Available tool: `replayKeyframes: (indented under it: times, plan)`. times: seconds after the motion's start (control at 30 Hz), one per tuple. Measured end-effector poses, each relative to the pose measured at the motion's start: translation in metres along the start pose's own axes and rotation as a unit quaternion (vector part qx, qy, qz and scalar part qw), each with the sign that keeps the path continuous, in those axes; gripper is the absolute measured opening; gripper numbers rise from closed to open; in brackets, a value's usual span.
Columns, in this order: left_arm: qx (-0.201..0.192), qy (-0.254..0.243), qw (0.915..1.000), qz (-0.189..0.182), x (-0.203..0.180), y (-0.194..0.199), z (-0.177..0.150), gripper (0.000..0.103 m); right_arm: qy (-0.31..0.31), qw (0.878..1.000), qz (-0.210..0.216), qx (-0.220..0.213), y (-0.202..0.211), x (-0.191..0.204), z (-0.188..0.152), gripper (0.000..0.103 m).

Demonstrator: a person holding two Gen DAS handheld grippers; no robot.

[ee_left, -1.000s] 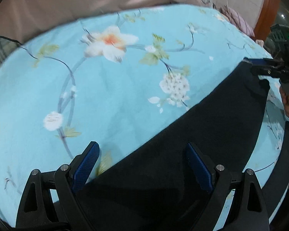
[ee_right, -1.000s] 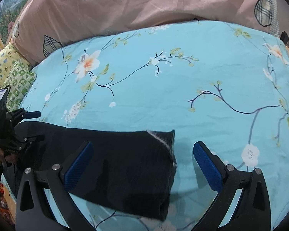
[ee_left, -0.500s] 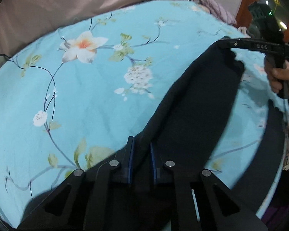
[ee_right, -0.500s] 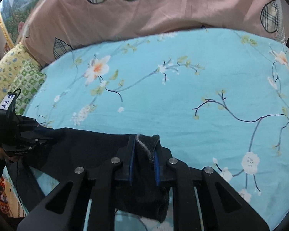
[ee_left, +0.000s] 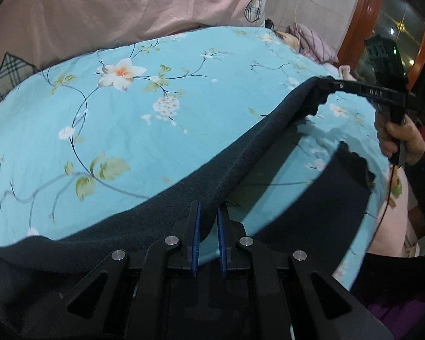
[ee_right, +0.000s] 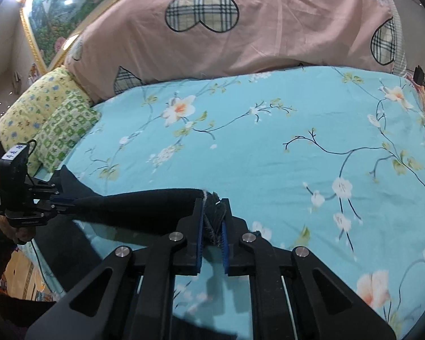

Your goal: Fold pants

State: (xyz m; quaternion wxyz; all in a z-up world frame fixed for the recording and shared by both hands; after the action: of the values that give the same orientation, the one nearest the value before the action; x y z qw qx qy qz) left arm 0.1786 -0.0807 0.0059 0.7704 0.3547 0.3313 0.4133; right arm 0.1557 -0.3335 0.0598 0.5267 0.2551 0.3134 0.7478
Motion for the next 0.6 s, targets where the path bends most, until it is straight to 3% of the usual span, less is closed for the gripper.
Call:
replayKeyframes:
  times: [0.47, 0.6]
  plan:
    - [-0.013, 0.019, 0.9990, -0.038, -0.031, 0.029, -0.065, 0.009, 0.023, 1.000, 0.001, -0.006, 0.054, 0.036, -0.075, 0.010]
    - [-0.013, 0.011, 0.9979, -0.063, -0.044, 0.036, -0.080, 0.004, 0.025, 1.000, -0.009, -0.003, 0.062, 0.038, -0.095, 0.010]
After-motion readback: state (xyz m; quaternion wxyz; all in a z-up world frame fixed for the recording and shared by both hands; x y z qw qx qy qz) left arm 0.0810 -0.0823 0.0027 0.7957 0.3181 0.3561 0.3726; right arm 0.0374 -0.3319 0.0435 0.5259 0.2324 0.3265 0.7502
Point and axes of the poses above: each gripper's, at about its wrist camera, not at the fingertips, and y roughly against the way its jaws point, x to its left, z to its top, the point moved 5 cm from there along -y, roughly the way its jaws point, and after that the axes turned 8 degrees about y, right-handed, at the moved point
